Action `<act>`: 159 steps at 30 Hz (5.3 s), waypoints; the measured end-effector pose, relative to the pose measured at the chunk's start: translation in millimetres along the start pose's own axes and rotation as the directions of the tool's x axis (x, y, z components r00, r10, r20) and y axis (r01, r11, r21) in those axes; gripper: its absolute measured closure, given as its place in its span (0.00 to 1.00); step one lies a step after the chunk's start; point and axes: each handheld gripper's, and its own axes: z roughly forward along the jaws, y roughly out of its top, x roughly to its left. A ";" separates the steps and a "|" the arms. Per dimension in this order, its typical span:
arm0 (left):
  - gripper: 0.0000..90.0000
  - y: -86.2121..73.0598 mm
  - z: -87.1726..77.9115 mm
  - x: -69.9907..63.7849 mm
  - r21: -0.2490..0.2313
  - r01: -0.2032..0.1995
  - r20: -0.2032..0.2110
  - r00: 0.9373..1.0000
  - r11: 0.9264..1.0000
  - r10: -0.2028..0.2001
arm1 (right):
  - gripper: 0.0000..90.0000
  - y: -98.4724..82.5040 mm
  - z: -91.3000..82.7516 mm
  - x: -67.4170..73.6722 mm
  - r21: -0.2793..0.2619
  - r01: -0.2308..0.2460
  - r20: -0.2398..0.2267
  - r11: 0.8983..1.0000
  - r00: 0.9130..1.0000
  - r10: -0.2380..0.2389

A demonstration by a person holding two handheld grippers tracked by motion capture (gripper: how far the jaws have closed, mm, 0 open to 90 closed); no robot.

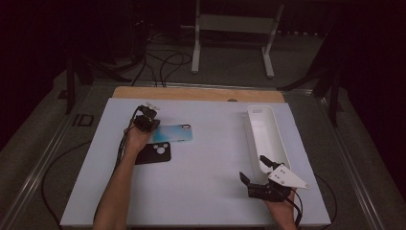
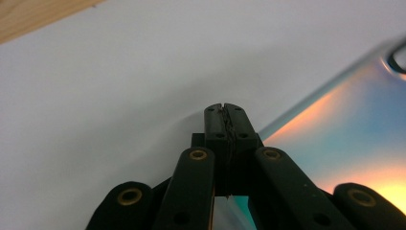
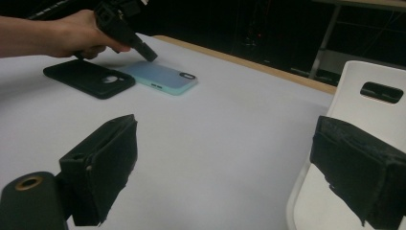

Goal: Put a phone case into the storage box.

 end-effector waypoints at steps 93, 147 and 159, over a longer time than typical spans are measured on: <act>0.00 -40.9 -118.1 -44.8 -0.236 -0.030 0.195 0.978 0.971 0.077 | 0.10 0.7 -5.7 -23.5 -0.006 0.006 0.003 1.000 1.000 -0.006; 0.10 -22.4 -18.5 -60.4 0.082 -0.152 0.207 0.969 0.985 0.132 | 0.10 -2.1 -3.3 -18.4 0.002 0.007 0.002 1.000 1.000 -0.008; 0.18 -21.2 -22.0 -61.2 0.081 -0.113 0.208 0.974 0.990 0.094 | 0.10 -2.3 -3.1 -17.7 0.008 0.009 0.005 1.000 1.000 -0.009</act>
